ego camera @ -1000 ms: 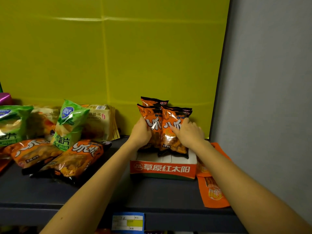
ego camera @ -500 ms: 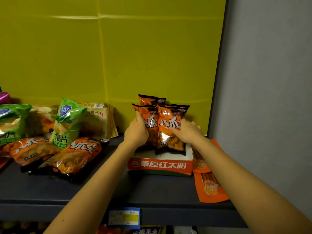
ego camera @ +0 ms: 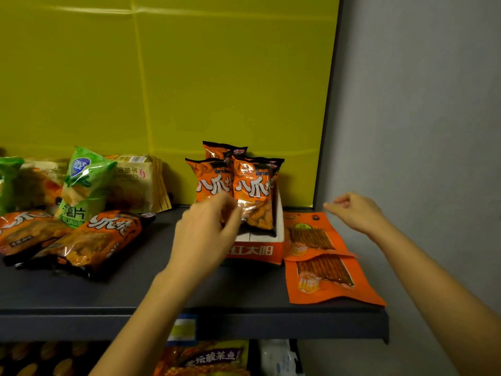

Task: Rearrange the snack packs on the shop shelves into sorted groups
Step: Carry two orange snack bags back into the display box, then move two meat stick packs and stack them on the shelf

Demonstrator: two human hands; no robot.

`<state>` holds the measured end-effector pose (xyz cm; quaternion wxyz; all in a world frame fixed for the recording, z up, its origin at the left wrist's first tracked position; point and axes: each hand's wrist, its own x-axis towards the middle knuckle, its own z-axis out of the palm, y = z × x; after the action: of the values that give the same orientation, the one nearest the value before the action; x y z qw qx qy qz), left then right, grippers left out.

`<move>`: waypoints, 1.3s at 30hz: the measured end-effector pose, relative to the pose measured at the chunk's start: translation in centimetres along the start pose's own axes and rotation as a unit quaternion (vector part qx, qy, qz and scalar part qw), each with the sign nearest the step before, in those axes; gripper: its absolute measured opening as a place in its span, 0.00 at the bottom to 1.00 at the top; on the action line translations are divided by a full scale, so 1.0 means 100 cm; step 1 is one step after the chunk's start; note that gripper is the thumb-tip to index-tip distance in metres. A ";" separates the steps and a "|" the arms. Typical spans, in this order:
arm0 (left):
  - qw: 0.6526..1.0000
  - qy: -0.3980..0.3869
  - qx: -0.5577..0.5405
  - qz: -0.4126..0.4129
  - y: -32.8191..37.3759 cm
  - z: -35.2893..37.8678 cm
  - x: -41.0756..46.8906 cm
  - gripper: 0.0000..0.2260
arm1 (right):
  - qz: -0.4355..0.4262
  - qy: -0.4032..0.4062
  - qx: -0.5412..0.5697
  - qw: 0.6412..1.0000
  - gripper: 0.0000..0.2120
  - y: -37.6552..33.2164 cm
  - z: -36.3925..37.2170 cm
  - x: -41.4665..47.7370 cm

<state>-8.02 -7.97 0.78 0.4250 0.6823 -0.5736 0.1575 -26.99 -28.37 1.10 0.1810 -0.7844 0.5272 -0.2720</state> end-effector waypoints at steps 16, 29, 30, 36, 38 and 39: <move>0.959 -0.192 0.163 -0.131 0.071 0.083 -0.042 0.30 | 0.021 0.056 -0.050 0.997 0.18 0.051 0.037 -0.005; 0.976 -0.190 0.011 -0.105 0.058 0.086 -0.043 0.10 | 0.004 0.233 0.161 0.959 0.24 0.112 -0.044 -0.027; 0.970 -0.207 -0.062 -0.111 0.059 0.082 -0.042 0.09 | 0.000 0.234 0.176 0.956 0.20 0.115 -0.047 -0.030; 0.874 -0.275 -0.361 -0.172 0.063 0.037 -0.044 0.01 | -0.026 0.210 0.303 0.929 0.16 0.103 -0.057 -0.036; 0.860 -0.248 -0.400 -0.199 0.055 0.016 -0.045 0.01 | -0.038 0.201 0.332 0.921 0.14 0.084 -0.054 -0.038; 0.856 -0.220 -0.418 -0.211 0.049 0.003 -0.047 0.02 | -0.048 0.194 0.340 0.919 0.11 0.072 -0.052 -0.040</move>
<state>-13.93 -5.07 -0.74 0.5564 0.5616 -0.5060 -0.3450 -36.61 -27.39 0.16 0.3179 -0.6316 0.3892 -0.5904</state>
